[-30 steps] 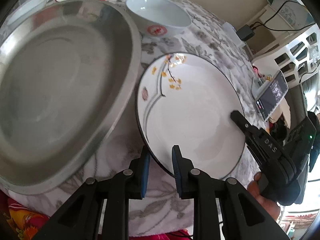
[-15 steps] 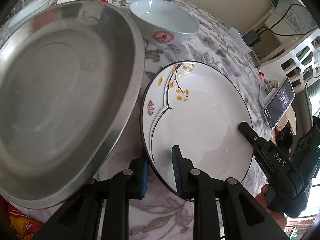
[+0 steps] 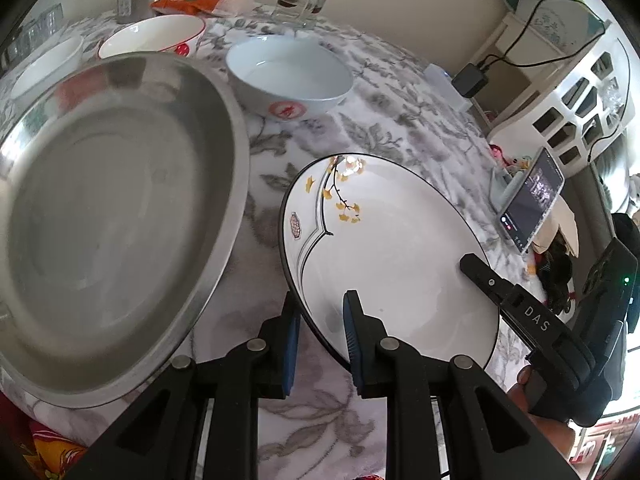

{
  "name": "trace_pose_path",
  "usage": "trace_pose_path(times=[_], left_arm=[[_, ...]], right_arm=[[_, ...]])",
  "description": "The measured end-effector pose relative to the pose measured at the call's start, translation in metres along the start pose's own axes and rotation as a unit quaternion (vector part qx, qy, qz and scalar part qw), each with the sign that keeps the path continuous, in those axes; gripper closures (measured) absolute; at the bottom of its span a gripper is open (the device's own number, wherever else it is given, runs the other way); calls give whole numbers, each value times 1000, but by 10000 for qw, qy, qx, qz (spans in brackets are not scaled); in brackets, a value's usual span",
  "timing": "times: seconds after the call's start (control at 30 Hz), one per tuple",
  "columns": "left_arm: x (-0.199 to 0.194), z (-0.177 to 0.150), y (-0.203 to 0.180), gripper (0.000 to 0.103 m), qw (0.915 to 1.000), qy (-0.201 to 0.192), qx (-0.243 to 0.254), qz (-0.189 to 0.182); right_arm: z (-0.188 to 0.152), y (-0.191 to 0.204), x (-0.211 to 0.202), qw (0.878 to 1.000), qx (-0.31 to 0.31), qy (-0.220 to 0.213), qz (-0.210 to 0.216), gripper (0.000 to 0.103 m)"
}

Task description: Organize plates and bowls

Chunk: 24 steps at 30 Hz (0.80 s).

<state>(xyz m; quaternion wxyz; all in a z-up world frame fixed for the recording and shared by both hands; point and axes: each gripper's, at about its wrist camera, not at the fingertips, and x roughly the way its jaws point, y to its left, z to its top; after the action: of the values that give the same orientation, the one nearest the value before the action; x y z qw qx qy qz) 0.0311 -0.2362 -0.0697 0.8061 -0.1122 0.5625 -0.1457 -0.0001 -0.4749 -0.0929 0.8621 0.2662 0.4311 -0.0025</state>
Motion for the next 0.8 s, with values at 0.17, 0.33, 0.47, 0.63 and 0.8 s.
trace_pose_path(times=[0.17,0.33,0.47,0.63,0.8], left_arm=[[-10,1,-4,80,9998,-123,73,-112],[-27,5,-8,80,9988,-353,217,-264],[-44,10,-8,80,9972,-550,252,-438],[-66,21,0,80,9946,-818,220,-595],[-82,30,19,80,9939,-959,97,-534]], right_arm=[[2,6,-14,9999,-64,-106,-105,94],[7,17,-33,9992,-131,-320,-187,94],[13,34,-51,9979,-246,-532,-270,94],[20,58,-65,9966,-328,-702,-270,93],[24,87,-63,9962,-422,-715,-252,93]])
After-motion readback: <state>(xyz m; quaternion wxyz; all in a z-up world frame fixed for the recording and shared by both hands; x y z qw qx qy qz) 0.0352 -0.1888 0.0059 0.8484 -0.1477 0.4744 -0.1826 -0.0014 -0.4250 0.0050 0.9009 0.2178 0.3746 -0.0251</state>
